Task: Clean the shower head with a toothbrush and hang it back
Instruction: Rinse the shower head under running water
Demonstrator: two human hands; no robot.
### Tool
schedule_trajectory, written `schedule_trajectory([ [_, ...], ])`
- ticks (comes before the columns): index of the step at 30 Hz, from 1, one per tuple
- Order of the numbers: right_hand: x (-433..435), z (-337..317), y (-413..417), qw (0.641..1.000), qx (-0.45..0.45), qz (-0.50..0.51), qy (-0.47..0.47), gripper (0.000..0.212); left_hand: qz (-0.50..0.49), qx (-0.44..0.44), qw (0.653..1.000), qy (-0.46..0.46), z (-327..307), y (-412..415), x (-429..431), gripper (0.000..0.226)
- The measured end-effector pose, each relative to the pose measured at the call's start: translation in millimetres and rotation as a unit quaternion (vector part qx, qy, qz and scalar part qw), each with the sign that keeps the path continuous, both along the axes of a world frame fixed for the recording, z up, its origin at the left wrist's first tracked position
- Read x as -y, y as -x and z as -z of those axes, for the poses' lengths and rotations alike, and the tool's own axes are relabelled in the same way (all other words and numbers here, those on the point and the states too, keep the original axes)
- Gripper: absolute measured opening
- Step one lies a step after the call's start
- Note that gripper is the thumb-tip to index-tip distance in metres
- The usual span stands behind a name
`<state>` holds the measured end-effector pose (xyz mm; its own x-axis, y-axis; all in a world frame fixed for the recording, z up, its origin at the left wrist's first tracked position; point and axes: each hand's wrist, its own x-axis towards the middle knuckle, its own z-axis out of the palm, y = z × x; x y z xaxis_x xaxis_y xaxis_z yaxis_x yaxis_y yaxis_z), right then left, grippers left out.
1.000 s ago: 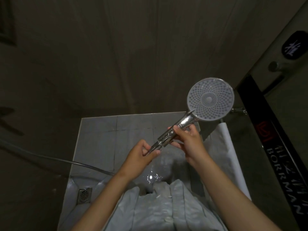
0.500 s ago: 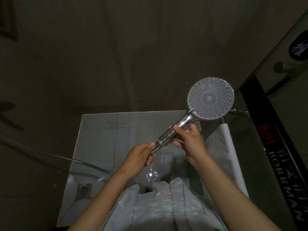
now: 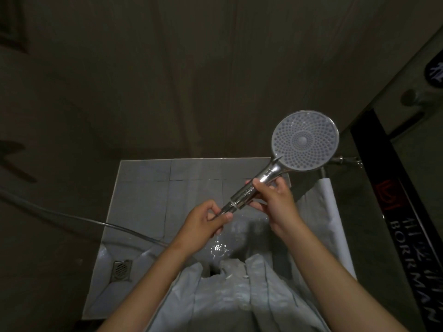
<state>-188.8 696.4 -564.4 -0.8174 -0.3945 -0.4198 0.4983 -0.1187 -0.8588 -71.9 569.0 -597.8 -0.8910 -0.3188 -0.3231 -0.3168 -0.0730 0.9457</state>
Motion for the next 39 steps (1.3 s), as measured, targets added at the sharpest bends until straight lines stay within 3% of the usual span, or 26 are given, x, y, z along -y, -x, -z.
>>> schedule_trajectory([
  [5,-0.4,1.5,-0.1,1.000,-0.002,-0.004,-0.005,0.018,0.011,0.021,1.000,-0.021,-1.1,0.4,0.1,0.025],
  [11,1.3,2.2,-1.0,1.000,-0.009,-0.004,-0.006,0.018,0.009,0.051,0.998,-0.028,-2.6,-1.6,-1.5,0.038],
  [16,2.4,3.3,-3.6,1.000,-0.009,-0.005,0.000,0.017,-0.015,0.048,0.998,-0.040,-3.3,-2.0,2.2,0.016],
  [20,3.2,3.6,-5.4,1.000,-0.005,-0.004,0.001,0.019,-0.011,0.032,0.999,-0.020,0.2,-5.6,4.1,0.027],
  [28,3.0,2.1,-4.6,1.000,-0.012,-0.007,0.005,0.017,-0.007,0.024,0.995,-0.102,-1.1,-5.4,4.4,0.023],
  [39,-1.1,1.2,-9.2,1.000,-0.014,-0.002,0.010,0.020,0.000,0.076,0.994,-0.075,-3.3,-6.8,-0.6,0.036],
])
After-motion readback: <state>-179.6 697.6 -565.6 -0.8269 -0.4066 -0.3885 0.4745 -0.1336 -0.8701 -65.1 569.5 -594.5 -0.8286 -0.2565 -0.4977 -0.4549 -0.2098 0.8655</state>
